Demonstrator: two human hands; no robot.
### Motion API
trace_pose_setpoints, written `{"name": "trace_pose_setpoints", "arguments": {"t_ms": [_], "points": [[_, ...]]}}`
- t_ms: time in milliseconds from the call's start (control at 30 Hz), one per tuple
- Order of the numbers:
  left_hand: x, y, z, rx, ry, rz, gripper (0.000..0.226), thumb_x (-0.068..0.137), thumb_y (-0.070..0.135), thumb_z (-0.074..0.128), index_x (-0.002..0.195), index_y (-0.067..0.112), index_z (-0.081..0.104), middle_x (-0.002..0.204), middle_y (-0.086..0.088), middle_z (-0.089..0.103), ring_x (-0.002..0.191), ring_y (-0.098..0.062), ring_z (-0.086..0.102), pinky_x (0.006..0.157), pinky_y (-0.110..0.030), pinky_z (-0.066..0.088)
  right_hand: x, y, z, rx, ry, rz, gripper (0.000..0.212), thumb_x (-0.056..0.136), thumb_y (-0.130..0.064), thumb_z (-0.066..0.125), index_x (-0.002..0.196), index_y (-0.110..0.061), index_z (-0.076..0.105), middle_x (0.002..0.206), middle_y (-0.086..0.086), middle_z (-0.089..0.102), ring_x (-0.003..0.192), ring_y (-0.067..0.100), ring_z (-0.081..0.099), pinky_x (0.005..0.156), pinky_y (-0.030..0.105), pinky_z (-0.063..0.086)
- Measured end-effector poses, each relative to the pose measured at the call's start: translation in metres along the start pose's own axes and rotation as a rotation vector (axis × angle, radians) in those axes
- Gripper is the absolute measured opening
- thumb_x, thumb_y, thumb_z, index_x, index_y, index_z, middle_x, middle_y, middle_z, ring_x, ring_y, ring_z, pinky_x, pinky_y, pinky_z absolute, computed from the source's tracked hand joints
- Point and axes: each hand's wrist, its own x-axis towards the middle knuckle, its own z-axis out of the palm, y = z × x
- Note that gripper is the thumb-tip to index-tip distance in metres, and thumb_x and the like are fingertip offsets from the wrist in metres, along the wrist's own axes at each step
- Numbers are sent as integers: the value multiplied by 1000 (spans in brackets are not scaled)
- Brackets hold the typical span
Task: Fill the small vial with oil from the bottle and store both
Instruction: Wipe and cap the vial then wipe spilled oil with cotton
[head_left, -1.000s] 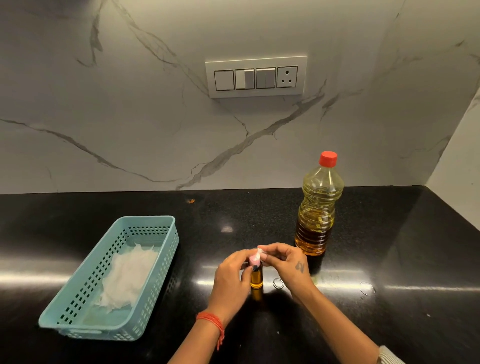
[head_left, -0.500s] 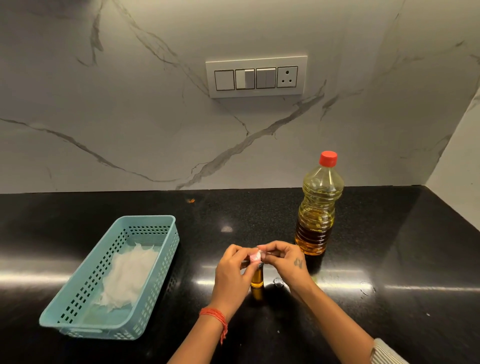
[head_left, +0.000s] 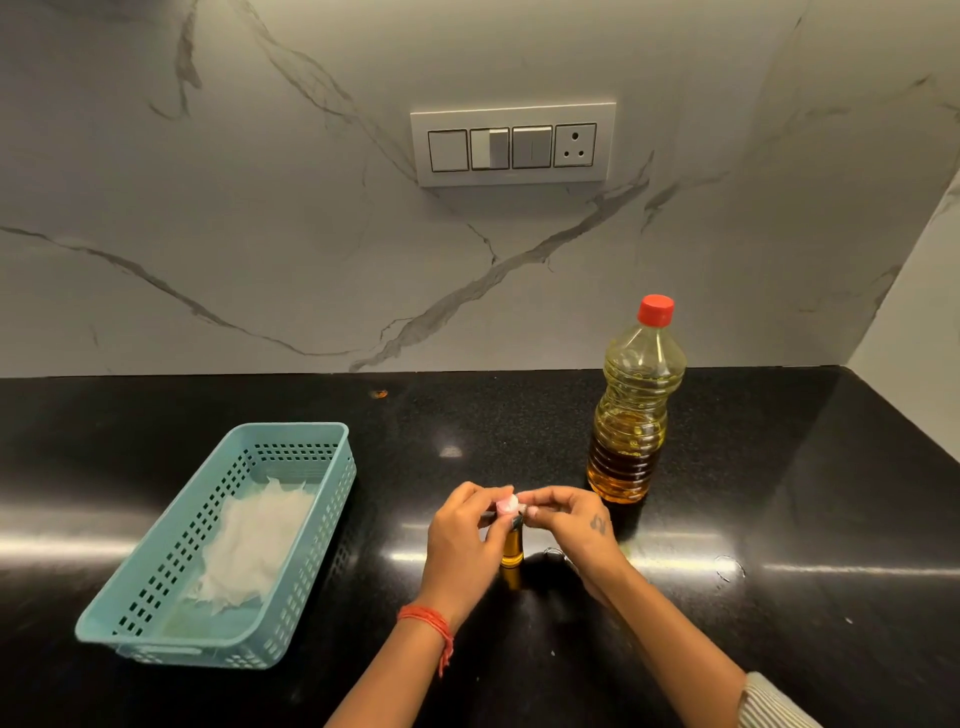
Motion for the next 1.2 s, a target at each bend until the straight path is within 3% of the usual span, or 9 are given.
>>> {"name": "trace_pose_setpoints", "arguments": {"t_ms": [167,333,567,700,967,1200], "points": [[-2,1,2,1,9,-7,25,85,20,64,110,22,66,95,10,58,88,-3,60,78,-14,51,-10,2,0,71,3,-59,10,76,-15,73,87,-14,74,88,2,74,88,10,69,80,24,53],[-3,2,2,3,12,-1,29,84,15,64,112,22,64,96,11,58,87,4,56,77,-3,43,-15,16,0,106,51,0,13,76,-6,72,88,-9,70,86,7,73,83,16,68,70,21,53],[-2,4,1,-16,-44,27,28,86,11,59,109,25,63,97,10,57,92,-1,57,81,-14,50,-4,3,3,10,24,-22,20,79,-10,70,97,-18,71,92,-1,74,90,9,69,79,21,53],[-6,4,3,-19,-41,22,30,86,9,57,112,24,61,101,12,55,96,1,56,85,-12,48,-20,8,2,-15,88,-103,17,78,-10,71,92,-20,72,88,-5,73,85,4,68,74,18,54],[-8,5,7,-45,9,35,28,86,9,59,111,19,64,102,10,56,95,-1,57,84,-22,52,-11,19,8,-106,137,-51,14,81,-4,67,88,-14,73,81,-2,73,75,9,67,66,14,52],[-10,5,10,-83,43,-55,27,81,19,67,108,25,66,101,11,49,95,-3,56,81,-22,54,-18,19,5,-70,142,-118,17,80,-5,68,87,-20,72,82,-3,73,79,7,68,72,22,55]]}}
